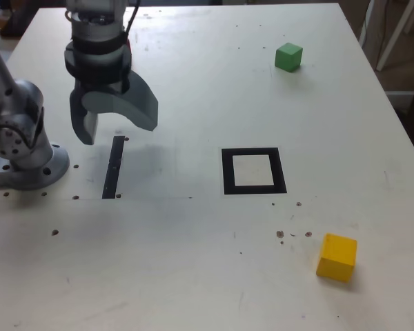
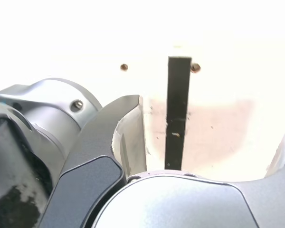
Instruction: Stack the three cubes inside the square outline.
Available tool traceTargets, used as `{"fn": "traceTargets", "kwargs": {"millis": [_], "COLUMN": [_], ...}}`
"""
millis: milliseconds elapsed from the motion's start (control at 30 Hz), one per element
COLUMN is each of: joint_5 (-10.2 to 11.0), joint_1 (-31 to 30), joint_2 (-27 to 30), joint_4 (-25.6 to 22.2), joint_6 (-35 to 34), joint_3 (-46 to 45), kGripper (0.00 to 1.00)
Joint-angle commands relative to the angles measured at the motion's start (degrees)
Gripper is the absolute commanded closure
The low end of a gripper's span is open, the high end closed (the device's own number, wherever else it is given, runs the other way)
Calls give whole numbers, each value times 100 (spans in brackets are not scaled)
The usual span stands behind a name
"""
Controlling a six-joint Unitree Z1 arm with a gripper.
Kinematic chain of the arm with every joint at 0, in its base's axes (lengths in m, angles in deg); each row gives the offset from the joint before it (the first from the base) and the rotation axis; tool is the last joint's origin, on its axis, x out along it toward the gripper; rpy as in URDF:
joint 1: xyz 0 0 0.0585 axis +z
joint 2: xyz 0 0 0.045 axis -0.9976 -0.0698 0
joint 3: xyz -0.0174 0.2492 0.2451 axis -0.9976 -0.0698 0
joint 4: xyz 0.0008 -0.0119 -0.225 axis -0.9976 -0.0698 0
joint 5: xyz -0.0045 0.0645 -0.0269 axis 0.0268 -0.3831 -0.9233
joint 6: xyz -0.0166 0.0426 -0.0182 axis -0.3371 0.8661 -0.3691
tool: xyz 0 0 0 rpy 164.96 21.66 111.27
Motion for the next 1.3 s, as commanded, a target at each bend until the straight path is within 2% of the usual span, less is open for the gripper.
{"fn": "traceTargets", "kwargs": {"millis": [0,200,500,767,967,1267], "joint_5": [64,386,715,905,1025,1071], "joint_1": [223,941,1975,3025,3794,4816], "joint_2": [-4,19,122,72,-342,-882], "joint_4": [-92,-372,-430,-568,-549,-479], "joint_6": [237,743,1120,1866,2497,3147], "joint_3": [45,279,457,883,1367,1977], "kGripper": [0,0,0,0,0,1]}}
